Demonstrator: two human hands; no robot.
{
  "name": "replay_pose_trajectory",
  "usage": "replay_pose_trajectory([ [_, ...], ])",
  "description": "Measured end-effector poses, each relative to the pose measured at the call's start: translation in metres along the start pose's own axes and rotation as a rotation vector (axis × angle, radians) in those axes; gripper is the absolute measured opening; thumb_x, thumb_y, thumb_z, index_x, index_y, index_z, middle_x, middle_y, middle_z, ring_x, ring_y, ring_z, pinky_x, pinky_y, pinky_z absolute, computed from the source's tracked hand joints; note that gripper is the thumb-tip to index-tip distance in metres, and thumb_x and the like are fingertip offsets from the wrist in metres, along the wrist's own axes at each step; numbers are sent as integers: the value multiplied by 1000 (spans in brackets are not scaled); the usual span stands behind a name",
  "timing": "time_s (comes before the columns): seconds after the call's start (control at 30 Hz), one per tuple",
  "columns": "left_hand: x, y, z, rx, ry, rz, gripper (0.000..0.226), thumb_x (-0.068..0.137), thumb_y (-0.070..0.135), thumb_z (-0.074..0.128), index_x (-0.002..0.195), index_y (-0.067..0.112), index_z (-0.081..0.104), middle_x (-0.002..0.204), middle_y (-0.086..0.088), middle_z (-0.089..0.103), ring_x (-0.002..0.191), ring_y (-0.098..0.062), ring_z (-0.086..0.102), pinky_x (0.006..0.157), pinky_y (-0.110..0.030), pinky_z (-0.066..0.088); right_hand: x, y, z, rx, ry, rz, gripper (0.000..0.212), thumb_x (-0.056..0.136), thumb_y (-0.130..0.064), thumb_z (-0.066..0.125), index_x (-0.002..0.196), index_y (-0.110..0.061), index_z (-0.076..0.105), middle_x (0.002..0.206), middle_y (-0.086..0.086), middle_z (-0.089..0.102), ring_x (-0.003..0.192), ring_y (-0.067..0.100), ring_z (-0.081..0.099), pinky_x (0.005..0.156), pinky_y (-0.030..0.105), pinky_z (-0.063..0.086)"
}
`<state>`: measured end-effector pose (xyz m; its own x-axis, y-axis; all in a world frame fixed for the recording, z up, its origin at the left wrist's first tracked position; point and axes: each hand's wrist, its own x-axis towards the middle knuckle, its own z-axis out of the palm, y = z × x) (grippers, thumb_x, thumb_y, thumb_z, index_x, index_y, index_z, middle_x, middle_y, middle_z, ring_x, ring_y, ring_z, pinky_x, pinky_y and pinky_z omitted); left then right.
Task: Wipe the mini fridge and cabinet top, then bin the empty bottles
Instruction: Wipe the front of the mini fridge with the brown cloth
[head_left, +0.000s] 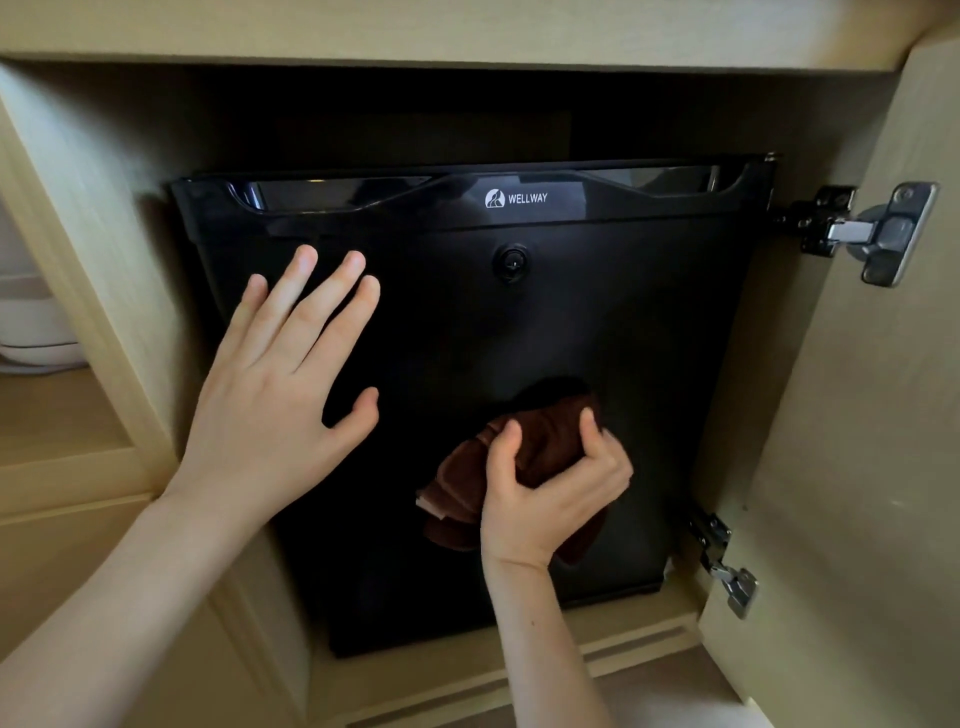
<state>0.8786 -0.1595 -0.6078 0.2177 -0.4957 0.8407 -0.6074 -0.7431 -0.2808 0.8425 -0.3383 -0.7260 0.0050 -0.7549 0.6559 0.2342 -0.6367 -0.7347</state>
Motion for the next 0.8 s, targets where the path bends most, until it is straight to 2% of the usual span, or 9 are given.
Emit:
replay_pose_trajectory([
  [0.07, 0, 0, 0, 5, 10, -3, 75, 85, 31, 58, 154, 14, 33, 163, -1, 26, 153, -26, 15, 125, -45, 9, -18, 6, -6, 90, 39, 231, 61, 81, -38, 68, 125, 1, 52, 113, 13, 48, 107, 28, 48, 95, 53, 46],
  [0.13, 0, 1, -1, 14, 12, -1, 75, 85, 31, 58, 154, 14, 34, 163, -1, 27, 153, -26, 15, 125, -46, 10, -24, 0, -8, 163, 136, 495, 63, 80, -45, 63, 127, -5, 48, 113, 3, 41, 106, 18, 42, 93, 54, 49],
  [0.17, 0, 2, -1, 22, 11, 1, 75, 85, 30, 58, 154, 14, 34, 163, -1, 27, 153, -26, 15, 125, -46, 10, -21, -5, -6, 162, 162, 551, 62, 79, -46, 62, 126, -8, 47, 113, 0, 38, 106, 16, 39, 93, 53, 49],
  [0.23, 1, 2, -1, 38, 9, 9, 75, 85, 30, 58, 154, 13, 34, 162, 0, 28, 153, -26, 15, 125, -45, 11, -7, -15, 1, 153, 184, 522, 58, 79, -45, 63, 124, -12, 48, 112, -2, 38, 105, 17, 40, 94, 52, 46],
  [0.33, 0, 0, -1, 61, 14, 30, 74, 86, 31, 57, 154, 13, 33, 162, 0, 29, 153, -26, 16, 124, -46, 12, 24, -33, 11, 125, 199, 321, 53, 77, -39, 69, 121, -13, 53, 109, -2, 43, 104, 22, 46, 95, 49, 44],
  [0.5, 0, 0, 2, 51, 38, 40, 71, 87, 32, 56, 153, 15, 35, 162, 1, 29, 153, -26, 17, 124, -46, 14, 34, -21, 12, 120, 132, 100, 52, 77, -32, 72, 118, -5, 59, 105, 11, 52, 101, 24, 51, 94, 31, 43],
  [0.57, -1, 1, 3, 53, 41, 37, 70, 87, 32, 56, 153, 17, 37, 162, 0, 29, 153, -26, 17, 124, -46, 14, 18, -7, 3, 109, 103, 126, 53, 77, -30, 71, 119, -2, 57, 105, 13, 52, 101, 28, 51, 93, 39, 46],
  [0.67, -1, 7, 4, 76, 16, 70, 70, 87, 34, 56, 152, 18, 38, 162, 0, 29, 152, -25, 19, 123, -48, 12, -1, -2, -6, 120, 99, 305, 55, 77, -34, 68, 119, -1, 56, 107, 7, 47, 102, 29, 51, 90, 55, 47],
  [0.8, 0, 26, 10, 76, -43, 135, 69, 87, 33, 56, 152, 18, 39, 162, 0, 29, 152, -25, 20, 123, -49, 12, 18, -27, -2, 105, 149, 388, 53, 75, -38, 68, 117, -10, 56, 105, -1, 43, 100, 20, 48, 88, 54, 48],
])
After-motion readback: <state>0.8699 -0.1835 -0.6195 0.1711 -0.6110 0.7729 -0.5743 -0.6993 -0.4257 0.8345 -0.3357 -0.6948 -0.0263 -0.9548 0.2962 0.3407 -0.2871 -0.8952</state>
